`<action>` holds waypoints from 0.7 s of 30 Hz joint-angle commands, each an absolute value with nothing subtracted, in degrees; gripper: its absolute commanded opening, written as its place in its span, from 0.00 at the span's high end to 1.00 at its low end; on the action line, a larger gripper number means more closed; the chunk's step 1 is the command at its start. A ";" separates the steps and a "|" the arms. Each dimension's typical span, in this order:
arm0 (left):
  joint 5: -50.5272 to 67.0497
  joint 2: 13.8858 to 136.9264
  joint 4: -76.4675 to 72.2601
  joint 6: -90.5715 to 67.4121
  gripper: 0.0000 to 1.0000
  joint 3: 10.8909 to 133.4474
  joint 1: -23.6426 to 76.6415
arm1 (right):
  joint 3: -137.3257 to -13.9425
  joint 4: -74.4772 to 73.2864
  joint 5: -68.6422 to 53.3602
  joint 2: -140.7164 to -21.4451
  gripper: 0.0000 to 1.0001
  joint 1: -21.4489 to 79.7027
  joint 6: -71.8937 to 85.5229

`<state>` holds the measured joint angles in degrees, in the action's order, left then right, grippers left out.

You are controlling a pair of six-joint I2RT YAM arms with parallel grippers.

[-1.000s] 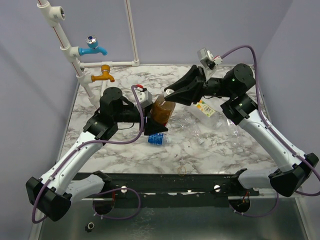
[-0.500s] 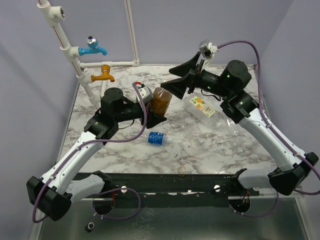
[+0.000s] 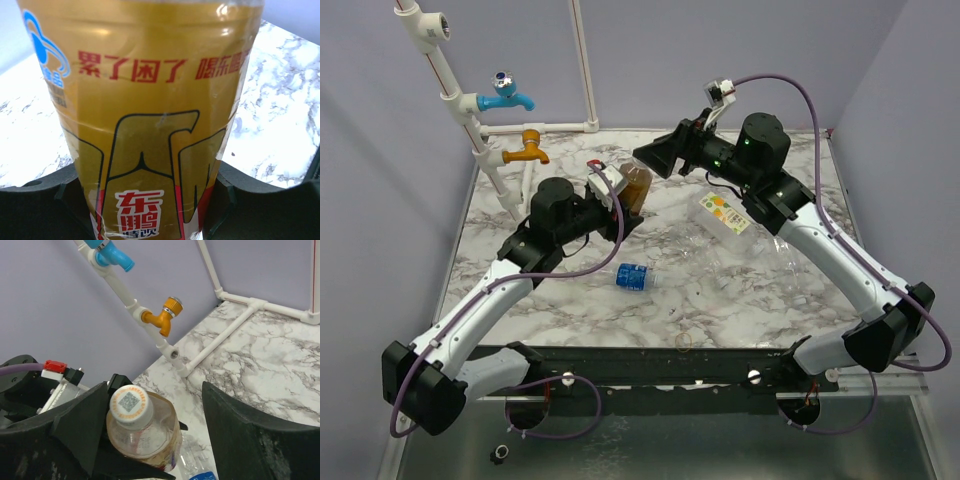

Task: Unscrew the bottle caps
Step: Unscrew the bottle cap from the plastic bottle.

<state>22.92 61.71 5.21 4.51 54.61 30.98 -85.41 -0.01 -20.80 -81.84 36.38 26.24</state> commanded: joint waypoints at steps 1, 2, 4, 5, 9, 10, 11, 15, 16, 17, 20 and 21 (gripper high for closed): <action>17.40 63.16 3.25 4.27 1.00 54.40 30.94 | -85.93 1.65 -20.38 -82.76 0.24 36.47 28.04; 17.40 63.27 3.30 4.22 1.00 54.27 30.94 | -85.94 1.79 -20.63 -83.10 0.25 36.47 28.26; 17.82 63.37 3.25 4.22 1.00 54.10 30.94 | -85.90 2.18 -21.35 -83.76 0.30 36.46 28.76; 17.87 63.50 3.25 4.17 1.00 54.05 30.94 | -85.98 2.43 -21.77 -84.06 0.33 36.46 29.03; 16.85 64.05 3.25 4.28 1.00 54.31 30.94 | -86.44 2.43 -23.32 -85.45 0.38 36.45 29.84; 16.71 64.15 3.25 4.31 1.00 54.40 30.94 | -86.70 2.12 -23.59 -85.89 0.39 36.47 29.86; 16.70 64.16 3.23 4.31 1.00 54.49 30.94 | -86.99 1.88 -23.85 -86.19 0.40 36.43 29.93; 16.54 64.32 3.25 4.47 1.00 54.43 30.94 | -86.77 2.37 -24.57 -86.40 0.55 36.47 30.07; 16.51 64.33 3.25 4.53 1.00 54.34 30.94 | -86.67 2.52 -24.53 -86.33 0.62 36.45 29.94; 16.47 64.33 3.21 4.65 1.00 54.32 30.94 | -86.67 2.54 -24.42 -86.11 0.68 36.43 29.88; 16.62 64.33 3.34 4.83 1.00 54.18 30.94 | -86.30 2.64 -24.11 -85.25 0.85 36.47 28.93; 16.85 64.34 3.46 4.83 1.00 54.14 30.94 | -86.24 2.72 -24.10 -84.93 0.88 36.44 28.57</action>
